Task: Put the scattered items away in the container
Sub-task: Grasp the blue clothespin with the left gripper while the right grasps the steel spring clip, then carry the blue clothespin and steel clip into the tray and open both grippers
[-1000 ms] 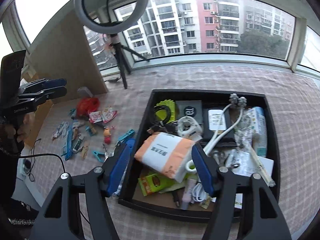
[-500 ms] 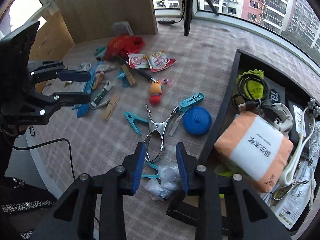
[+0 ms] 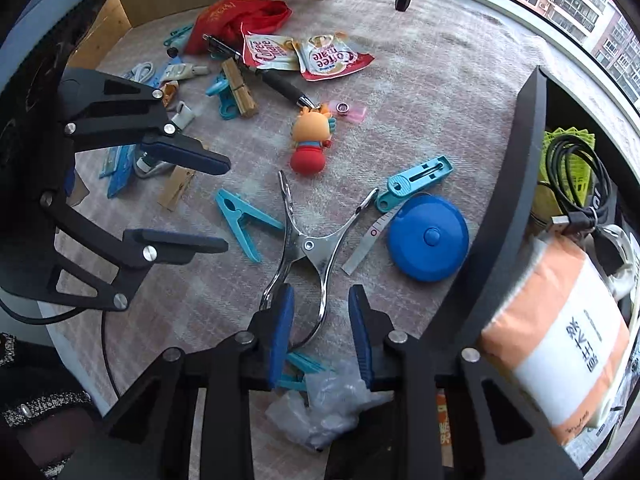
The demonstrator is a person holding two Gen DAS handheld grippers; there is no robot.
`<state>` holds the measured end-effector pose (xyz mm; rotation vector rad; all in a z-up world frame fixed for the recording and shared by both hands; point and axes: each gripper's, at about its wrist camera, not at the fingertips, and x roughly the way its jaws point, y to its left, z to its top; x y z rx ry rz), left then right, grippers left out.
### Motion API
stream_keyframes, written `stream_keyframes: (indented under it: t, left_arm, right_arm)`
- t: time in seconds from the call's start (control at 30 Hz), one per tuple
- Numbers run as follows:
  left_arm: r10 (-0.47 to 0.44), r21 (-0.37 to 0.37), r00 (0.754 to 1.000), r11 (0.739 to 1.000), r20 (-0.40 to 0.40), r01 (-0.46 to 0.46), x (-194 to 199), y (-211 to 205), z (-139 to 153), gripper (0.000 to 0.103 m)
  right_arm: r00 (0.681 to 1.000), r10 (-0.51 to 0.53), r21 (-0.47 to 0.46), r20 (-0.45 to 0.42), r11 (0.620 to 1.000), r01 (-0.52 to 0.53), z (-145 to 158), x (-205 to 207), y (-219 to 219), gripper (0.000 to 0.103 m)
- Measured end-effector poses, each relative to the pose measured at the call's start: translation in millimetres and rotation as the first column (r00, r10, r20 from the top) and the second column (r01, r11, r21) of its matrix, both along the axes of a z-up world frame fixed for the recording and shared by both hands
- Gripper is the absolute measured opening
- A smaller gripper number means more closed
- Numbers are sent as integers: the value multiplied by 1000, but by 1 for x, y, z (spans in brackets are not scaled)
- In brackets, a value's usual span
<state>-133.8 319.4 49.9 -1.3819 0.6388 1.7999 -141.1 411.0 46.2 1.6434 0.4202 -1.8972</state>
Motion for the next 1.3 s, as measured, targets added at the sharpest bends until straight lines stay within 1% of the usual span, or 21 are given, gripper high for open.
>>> stream_keyframes:
  t: [0.17,0.27,0.3,0.33,0.37,0.4,0.47,0.57,0.7,0.87,0.93,1.03,1.1,1.13,1.17,1.2,1.23,1.3]
  left_arm:
    - [-36,-3,999,999,21,36,-1,6,-9,43]
    - [-51,14,998,999,24,50,3,7,-8,40]
    - [-53,16,998,999,22,52,5,6,-7,35]
    - [-51,13,998,999,21,51,6,6,-7,26]
    - [-47,8,999,999,17,47,8,5,-6,23]
    - [-43,7,999,999,19,43,9,4,-6,16]
    - [-31,15,999,999,29,31,12,0,-5,16]
    - [0,19,1000,1000,22,-1,16,-7,-3,15]
    - [56,34,998,998,24,-57,20,-19,3,15]
    - [128,68,992,989,9,-129,22,-34,23,15]
    - [152,95,988,984,7,-152,22,-37,35,15]
    - [170,130,985,978,-25,-165,20,-33,57,15]
    - [168,158,985,974,-42,-159,17,-21,74,15]
    - [165,179,985,972,-50,-154,14,-18,82,15]
    - [159,197,986,969,-53,-146,3,-20,87,15]
    - [153,210,987,968,-58,-138,2,-18,95,15]
    - [149,215,986,968,-73,-130,1,-6,105,15]
    - [140,231,987,966,-84,-117,-5,17,113,15]
  right_arm:
    - [1000,-3,7,20,1000,2,-7,-6,0,28]
    - [1000,-5,8,22,1000,5,-9,-8,0,26]
    - [1000,-6,4,28,1000,6,-9,-8,0,25]
    - [999,-9,1,38,1000,9,-10,-8,0,20]
    - [999,-10,3,38,1000,10,-10,-6,0,14]
    - [999,-7,10,32,1000,7,-10,-4,0,13]
    - [999,-9,6,35,1000,9,-9,-2,2,10]
    - [998,-47,-20,37,999,48,-7,-1,10,5]
    - [994,-109,-86,31,990,111,3,-1,25,4]
    - [987,-163,-177,1,971,160,26,3,39,4]
    - [984,-179,-207,-15,963,172,39,9,42,4]
    - [977,-212,-243,-39,950,196,55,6,45,4]
    - [969,-240,-254,-65,943,217,66,6,48,4]
    - [962,-260,-259,-80,938,232,72,6,56,4]
    - [955,-282,-262,-94,932,250,79,9,71,4]
    - [946,-307,-263,-106,926,271,86,10,83,4]
    - [936,-331,-261,-117,920,293,91,10,97,4]
    - [912,-382,-241,-148,909,341,101,14,127,4]
